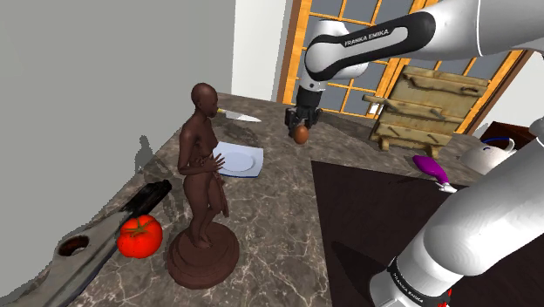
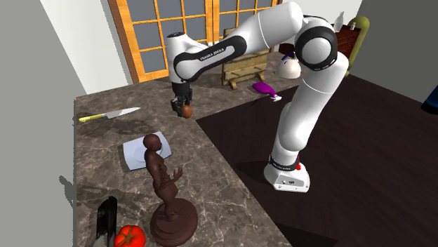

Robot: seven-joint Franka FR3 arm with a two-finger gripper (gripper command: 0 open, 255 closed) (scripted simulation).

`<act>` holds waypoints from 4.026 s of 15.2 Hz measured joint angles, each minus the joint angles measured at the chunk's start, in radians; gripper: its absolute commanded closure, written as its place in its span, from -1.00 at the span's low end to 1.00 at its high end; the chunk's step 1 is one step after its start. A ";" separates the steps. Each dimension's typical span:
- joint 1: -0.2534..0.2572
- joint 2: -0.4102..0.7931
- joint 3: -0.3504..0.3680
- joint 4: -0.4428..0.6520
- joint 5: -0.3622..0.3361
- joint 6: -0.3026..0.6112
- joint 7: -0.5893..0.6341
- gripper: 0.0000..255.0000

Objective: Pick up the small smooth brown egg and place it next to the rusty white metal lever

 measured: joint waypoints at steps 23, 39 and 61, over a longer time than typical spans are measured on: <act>0.245 0.262 0.314 0.309 -0.044 -0.040 0.576 1.00; 0.401 0.493 0.331 0.496 -0.127 -0.008 0.779 1.00; 0.415 0.586 0.312 0.392 -0.181 0.182 0.807 1.00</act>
